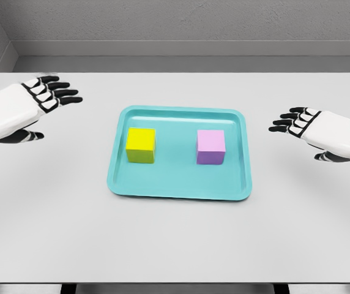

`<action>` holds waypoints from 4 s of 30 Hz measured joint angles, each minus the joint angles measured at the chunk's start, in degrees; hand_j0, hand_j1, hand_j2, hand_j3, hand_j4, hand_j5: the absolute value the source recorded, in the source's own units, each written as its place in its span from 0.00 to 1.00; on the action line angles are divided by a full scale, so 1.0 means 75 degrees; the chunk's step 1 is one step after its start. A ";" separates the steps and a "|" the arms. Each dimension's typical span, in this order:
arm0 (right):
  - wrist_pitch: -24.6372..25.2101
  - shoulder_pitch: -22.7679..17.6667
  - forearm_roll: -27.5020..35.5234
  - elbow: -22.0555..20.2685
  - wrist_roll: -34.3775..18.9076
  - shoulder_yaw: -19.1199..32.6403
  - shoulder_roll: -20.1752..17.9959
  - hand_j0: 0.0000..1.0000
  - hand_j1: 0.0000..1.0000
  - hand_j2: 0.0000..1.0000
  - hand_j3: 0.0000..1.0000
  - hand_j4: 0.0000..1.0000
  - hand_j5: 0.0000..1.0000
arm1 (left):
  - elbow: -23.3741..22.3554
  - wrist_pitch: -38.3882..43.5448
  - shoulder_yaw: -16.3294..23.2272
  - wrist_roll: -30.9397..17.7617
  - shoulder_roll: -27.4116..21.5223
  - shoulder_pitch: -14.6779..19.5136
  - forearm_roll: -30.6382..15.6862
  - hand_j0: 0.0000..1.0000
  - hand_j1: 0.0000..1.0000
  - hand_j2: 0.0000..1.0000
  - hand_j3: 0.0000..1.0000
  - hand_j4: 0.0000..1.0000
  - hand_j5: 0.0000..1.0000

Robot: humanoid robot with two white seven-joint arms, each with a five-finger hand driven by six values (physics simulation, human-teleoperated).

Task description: Push two cubes

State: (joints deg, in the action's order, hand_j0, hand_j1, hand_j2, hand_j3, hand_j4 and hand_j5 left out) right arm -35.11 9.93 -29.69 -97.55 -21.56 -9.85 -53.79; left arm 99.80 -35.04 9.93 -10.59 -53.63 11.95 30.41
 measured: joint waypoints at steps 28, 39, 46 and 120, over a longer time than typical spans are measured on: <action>-0.0003 0.2730 0.0327 0.0065 -0.1791 -0.2223 -0.0041 0.72 0.72 0.72 0.72 0.72 0.72 | -0.1483 -0.0003 0.2957 -0.0901 0.0129 0.2402 0.1800 0.71 0.71 0.71 0.71 0.71 0.71; -0.0006 0.2988 0.1121 0.0660 -0.1795 -0.3089 0.0268 0.71 0.71 0.71 0.71 0.71 0.71 | -0.1755 -0.0005 0.3828 -0.1113 0.0620 0.3129 0.1816 0.72 0.72 0.72 0.72 0.72 0.72; -0.0005 0.3117 0.0850 0.1040 -0.1795 -0.3127 0.0692 0.71 0.71 0.71 0.71 0.71 0.71 | -0.1773 -0.0006 0.4004 -0.1301 0.1034 0.3164 0.1808 0.72 0.72 0.72 0.72 0.72 0.72; -0.0002 0.4195 -0.0640 0.2876 -0.1795 -0.4094 0.2822 0.71 0.71 0.71 0.71 0.71 0.71 | -0.1727 -0.0009 0.3966 -0.1698 0.2364 0.3434 0.2126 0.71 0.71 0.71 0.71 0.71 0.71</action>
State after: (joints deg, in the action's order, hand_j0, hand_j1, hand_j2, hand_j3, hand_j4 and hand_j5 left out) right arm -35.12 41.40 -34.49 -75.97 -35.02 -40.55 -32.62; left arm 86.84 -35.11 39.68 -23.32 -35.90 37.71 46.35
